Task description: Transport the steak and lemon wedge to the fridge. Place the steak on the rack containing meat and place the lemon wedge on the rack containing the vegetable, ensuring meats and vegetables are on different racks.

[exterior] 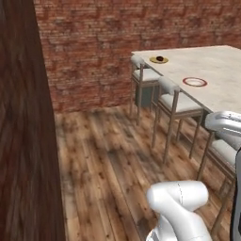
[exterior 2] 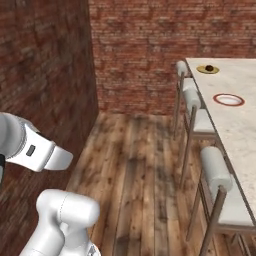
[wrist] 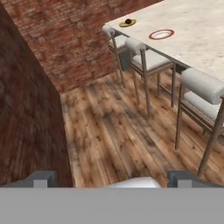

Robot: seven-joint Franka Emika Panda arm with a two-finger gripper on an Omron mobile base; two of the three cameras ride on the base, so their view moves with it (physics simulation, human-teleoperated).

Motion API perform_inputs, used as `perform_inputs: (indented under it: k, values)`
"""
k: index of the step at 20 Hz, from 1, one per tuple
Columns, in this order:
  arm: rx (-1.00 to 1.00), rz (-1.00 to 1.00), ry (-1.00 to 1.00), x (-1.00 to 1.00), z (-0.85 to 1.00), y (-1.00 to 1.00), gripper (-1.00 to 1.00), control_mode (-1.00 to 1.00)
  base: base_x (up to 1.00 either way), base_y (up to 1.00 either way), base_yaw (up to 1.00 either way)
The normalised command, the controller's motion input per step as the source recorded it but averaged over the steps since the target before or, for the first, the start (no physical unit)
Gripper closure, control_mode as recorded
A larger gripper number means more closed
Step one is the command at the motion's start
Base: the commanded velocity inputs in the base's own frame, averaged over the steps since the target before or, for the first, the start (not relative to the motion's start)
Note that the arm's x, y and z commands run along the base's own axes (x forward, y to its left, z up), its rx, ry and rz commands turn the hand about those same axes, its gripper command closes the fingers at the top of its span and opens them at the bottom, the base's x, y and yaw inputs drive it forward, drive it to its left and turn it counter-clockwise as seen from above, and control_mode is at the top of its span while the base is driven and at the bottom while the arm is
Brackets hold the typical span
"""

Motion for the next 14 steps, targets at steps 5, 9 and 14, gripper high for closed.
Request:
perform_inputs:
  k: [5,9,14]
  values:
    - [0.0,0.0,0.0,0.0,0.0,0.0,-1.0,1.0,1.0,-0.17,0.0]
    - [0.0,0.0,0.0,0.0,0.0,0.0,-1.0,1.0,1.0,-0.25,0.0]
    - [0.0,0.0,0.0,0.0,0.0,0.0,-1.0,1.0,1.0,-0.34,0.0]
